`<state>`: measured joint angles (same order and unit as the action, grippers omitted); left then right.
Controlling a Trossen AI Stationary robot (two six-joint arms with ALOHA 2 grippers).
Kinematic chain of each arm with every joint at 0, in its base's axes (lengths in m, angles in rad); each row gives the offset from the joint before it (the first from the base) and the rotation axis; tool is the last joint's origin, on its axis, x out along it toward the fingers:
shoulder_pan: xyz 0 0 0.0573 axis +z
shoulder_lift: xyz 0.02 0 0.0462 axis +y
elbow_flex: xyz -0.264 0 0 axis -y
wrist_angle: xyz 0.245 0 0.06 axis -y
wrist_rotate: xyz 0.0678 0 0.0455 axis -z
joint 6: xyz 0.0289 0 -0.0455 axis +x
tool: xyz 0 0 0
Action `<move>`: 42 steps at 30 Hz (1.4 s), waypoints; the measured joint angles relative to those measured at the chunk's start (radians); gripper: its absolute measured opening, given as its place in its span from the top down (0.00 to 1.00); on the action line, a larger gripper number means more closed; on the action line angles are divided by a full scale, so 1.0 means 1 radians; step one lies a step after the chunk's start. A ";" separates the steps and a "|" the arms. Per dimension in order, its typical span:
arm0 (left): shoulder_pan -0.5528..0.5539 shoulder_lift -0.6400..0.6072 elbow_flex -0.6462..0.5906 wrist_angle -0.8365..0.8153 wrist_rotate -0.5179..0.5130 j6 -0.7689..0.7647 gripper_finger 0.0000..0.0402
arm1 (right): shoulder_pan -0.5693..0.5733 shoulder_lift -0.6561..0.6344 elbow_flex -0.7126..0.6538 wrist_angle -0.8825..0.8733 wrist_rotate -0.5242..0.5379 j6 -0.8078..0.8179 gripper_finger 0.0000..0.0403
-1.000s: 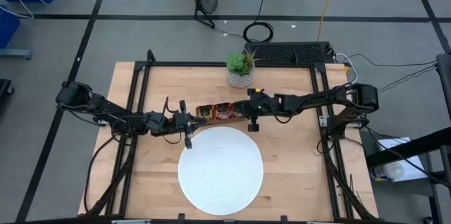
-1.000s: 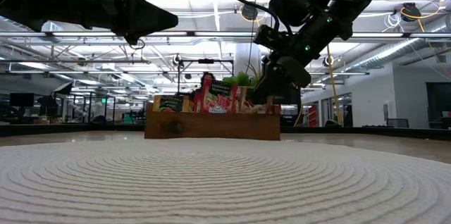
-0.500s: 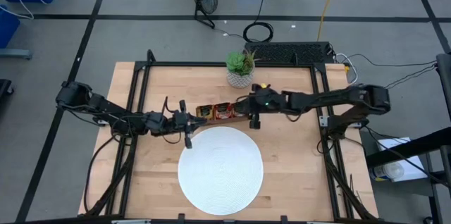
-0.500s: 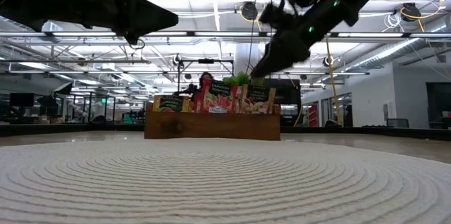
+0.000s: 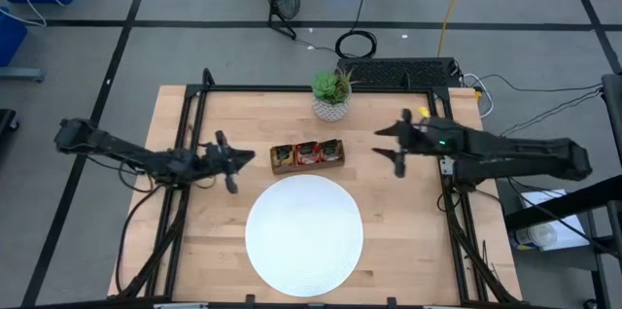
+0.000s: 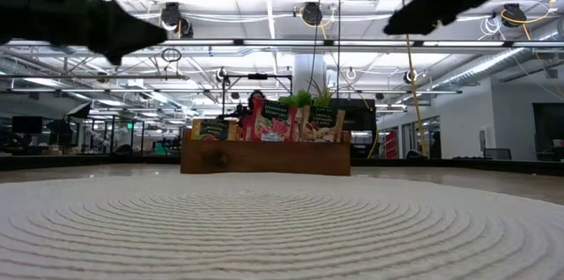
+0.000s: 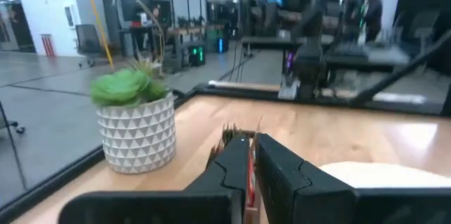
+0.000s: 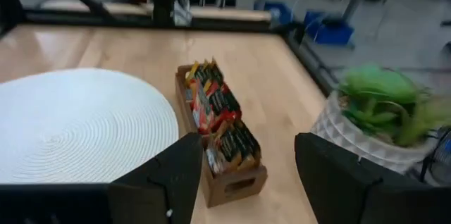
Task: Pick & Place Tea
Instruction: Return to Home Position
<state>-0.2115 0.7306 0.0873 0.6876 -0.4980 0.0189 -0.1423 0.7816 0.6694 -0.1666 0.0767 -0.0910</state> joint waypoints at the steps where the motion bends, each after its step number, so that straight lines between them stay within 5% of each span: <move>1: -0.001 -0.052 -0.032 0.002 0.000 -0.010 0.92 | -0.001 -0.057 -0.043 0.023 0.000 -0.001 0.48; 10: -0.002 -0.387 -0.076 -0.278 0.076 -0.068 0.92 | -0.002 -0.439 -0.339 0.087 -0.066 0.048 0.48; 21: -0.002 -0.545 -0.076 -0.499 0.050 -0.094 0.92 | -0.002 -0.782 -0.541 0.089 -0.079 0.041 0.47; 37: -0.002 -0.539 -0.076 -0.530 0.052 -0.069 0.92 | -0.002 -0.752 -0.613 0.203 -0.080 0.056 0.47; 42: -0.002 -0.539 -0.076 -0.528 0.052 -0.069 0.92 | 0.000 -0.742 -0.615 0.193 -0.095 0.346 0.48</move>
<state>-0.2134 0.1913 0.0113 0.1593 -0.4457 -0.0505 -0.1425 0.0395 0.0547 0.0263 -0.0188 0.2551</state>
